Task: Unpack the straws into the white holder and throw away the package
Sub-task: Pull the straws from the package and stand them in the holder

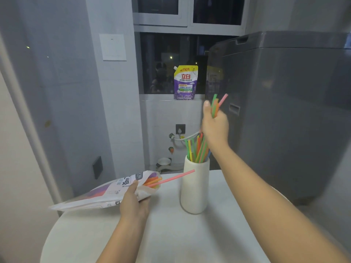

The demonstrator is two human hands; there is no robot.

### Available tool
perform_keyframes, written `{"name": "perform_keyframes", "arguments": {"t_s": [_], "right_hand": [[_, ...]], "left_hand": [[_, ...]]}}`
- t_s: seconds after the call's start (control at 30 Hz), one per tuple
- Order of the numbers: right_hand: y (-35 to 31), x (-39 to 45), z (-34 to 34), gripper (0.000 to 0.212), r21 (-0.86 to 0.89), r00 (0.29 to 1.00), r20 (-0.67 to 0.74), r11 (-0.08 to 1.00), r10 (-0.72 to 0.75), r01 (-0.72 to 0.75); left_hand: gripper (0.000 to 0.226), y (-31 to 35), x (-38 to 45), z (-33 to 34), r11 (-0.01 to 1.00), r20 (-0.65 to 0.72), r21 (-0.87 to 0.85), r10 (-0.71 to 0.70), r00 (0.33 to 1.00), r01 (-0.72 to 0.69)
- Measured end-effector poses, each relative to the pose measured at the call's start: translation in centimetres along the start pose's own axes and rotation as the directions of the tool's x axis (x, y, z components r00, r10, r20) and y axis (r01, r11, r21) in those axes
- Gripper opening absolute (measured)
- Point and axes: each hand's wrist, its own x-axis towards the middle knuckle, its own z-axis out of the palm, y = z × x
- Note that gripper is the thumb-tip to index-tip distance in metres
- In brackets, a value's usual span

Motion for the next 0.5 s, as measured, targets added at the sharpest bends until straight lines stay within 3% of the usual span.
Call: {"name": "perform_keyframes", "arguments": {"t_s": [0.1,0.2,0.3,0.4,0.5], "right_hand": [[2.1,-1.1,0.2,0.044,-0.187,0.991,0.114,0.981,0.069,-0.047],[3.7,-1.9,0.4,0.033,-0.427,0.993,0.117,0.902,-0.018,0.066],[4.5,-2.5,0.5,0.012,-0.392,0.983,0.117,0.903,-0.143,0.178],[4.6,-2.7,0.1,0.049,-0.294,0.972,0.063,0.926,-0.228,0.236],[4.9,-2.7,-0.1,0.047,-0.403,0.945,0.138,0.854,-0.297,0.328]], "left_hand": [[0.044,0.2,-0.2,0.2,0.999,-0.014,-0.036,-0.004,1.0,0.004],[0.042,0.2,-0.4,0.2,0.998,-0.025,-0.062,0.013,1.0,-0.014],[0.032,0.2,-0.3,0.3,0.996,-0.044,-0.086,0.014,0.999,-0.017],[0.02,0.2,-0.3,0.3,0.997,-0.046,-0.071,0.017,0.999,-0.02],[0.026,0.2,-0.3,0.3,0.997,-0.051,-0.071,0.015,0.999,-0.019]]}}
